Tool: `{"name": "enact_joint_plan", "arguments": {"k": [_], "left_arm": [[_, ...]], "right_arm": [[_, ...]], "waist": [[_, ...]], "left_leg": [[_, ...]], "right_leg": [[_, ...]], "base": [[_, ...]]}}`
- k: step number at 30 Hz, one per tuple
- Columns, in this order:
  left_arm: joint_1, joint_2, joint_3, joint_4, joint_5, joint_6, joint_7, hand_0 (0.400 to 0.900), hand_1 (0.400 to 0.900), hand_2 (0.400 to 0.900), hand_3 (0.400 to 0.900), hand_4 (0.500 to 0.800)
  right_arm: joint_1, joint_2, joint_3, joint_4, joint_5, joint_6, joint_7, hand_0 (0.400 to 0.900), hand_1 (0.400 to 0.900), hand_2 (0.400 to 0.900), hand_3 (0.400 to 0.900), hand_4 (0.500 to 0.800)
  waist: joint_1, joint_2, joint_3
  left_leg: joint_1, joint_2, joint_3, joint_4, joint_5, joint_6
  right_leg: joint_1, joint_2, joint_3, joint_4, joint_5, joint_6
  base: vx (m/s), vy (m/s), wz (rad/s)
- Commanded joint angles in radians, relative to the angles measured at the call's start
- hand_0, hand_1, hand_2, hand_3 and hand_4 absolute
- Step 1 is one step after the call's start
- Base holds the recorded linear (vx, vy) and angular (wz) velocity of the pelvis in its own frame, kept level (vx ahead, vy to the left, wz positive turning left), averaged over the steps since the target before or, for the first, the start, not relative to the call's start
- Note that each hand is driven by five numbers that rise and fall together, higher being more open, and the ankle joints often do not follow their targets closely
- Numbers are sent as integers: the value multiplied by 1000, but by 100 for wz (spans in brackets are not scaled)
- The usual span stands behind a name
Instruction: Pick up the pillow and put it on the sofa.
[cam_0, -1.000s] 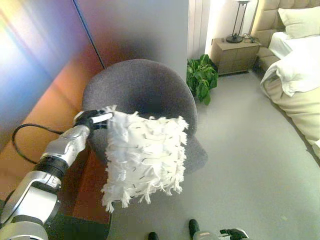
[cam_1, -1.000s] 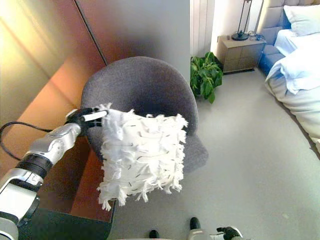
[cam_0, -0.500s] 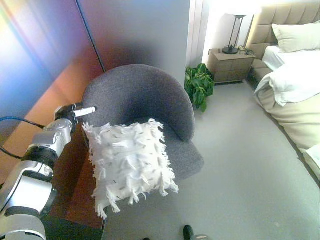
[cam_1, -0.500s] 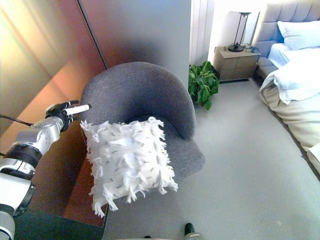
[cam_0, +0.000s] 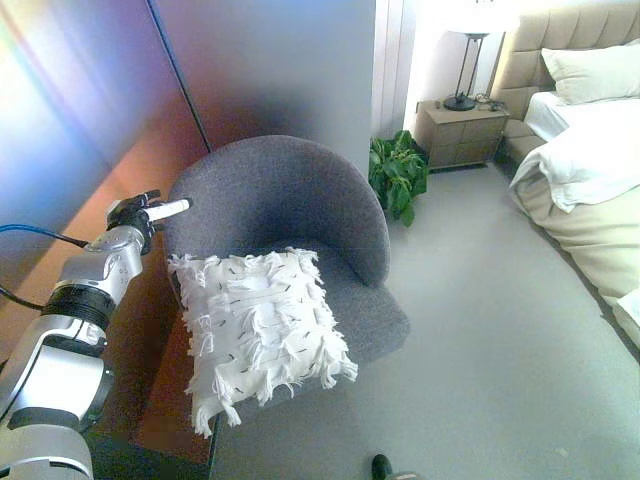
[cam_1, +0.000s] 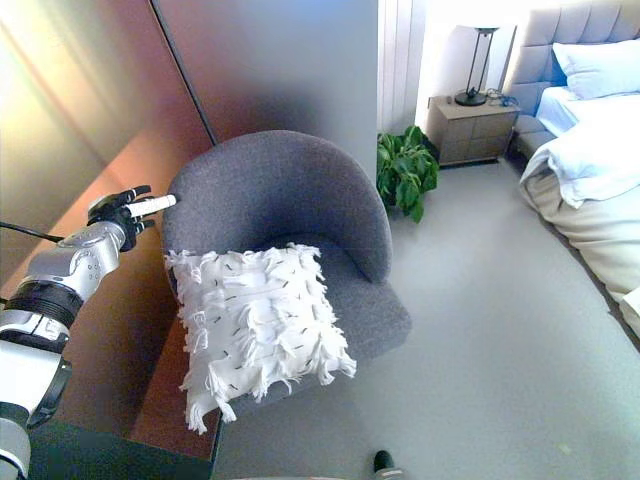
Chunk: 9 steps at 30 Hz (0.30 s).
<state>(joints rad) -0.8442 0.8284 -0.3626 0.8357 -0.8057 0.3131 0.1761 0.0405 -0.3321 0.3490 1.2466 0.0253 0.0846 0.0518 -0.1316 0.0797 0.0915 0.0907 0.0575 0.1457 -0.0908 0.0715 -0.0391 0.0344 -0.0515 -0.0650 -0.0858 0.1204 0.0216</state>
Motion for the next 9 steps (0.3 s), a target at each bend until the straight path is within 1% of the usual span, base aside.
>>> {"name": "enact_joint_plan", "arguments": {"k": [1,4,6,8,9], "left_arm": [[-137,46,100,-66,-49,-110,-4,900,900,900,900,800],[-120,20,111,-88,-104,-135,-33,900,900,900,900,800],[-90,-15,120,-126,-91,-145,-57,900,900,900,900,800],[-65,-45,124,-163,-87,-144,-82,900,900,900,900,800],[-55,-59,125,-185,-100,-137,-82,900,900,900,900,800]], "right_arm": [[-12,-18,35,48,-14,-17,5,900,900,900,900,800],[-18,-19,39,47,-16,-22,8,900,900,900,900,800],[-24,-14,41,47,-12,-21,7,900,900,900,900,800],[-29,-8,42,53,-11,-19,7,900,900,900,900,800],[-32,-7,43,55,-11,-17,7,900,900,900,900,800]], "waist": [[12,10,-42],[15,9,-39],[19,8,-37],[24,5,-38],[25,4,-40]], "left_leg": [[8,-33,-26,68,-122,-3],[5,-34,-28,75,-125,-3],[4,-35,-30,79,-128,-2],[8,-37,-34,78,-129,0],[10,-37,-35,77,-129,0]], "right_leg": [[38,-31,-8,85,-169,78],[36,-33,-10,88,-171,77],[36,-35,-11,93,-173,76],[39,-34,-11,92,-173,75],[41,-33,-11,90,-173,75]], "base": [[0,0,0],[-43,6,-1],[-58,4,-2],[-43,0,0],[0,0,0]]}}
